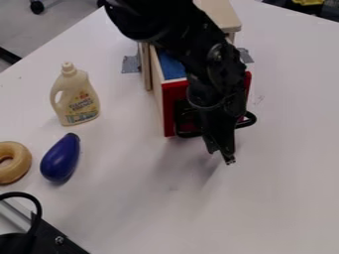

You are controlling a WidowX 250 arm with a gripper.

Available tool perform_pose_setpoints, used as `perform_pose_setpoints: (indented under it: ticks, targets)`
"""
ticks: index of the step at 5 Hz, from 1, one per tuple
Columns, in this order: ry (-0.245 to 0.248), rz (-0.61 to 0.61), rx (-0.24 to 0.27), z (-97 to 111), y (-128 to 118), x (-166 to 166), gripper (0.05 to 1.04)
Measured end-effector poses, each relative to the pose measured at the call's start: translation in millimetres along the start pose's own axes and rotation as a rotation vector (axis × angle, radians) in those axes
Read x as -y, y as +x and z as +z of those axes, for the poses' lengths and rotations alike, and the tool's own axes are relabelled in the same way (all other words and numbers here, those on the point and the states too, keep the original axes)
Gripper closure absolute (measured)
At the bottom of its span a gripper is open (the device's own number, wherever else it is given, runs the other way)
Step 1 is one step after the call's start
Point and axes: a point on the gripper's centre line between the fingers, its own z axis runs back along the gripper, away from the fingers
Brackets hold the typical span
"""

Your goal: Open the drawer

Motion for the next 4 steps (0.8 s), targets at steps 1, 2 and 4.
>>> perform_pose_setpoints:
  ticks: [1, 2, 4]
  targets:
    - [-0.012, 0.030, -0.015, 0.8, -3.0, 2.2, 0.658]
    - [-0.019, 0.041, -0.007, 4.3, -1.6, 3.2, 0.334]
    - [-0.037, 0.036, 0.020, 25.8, 1.6, 2.3, 0.084]
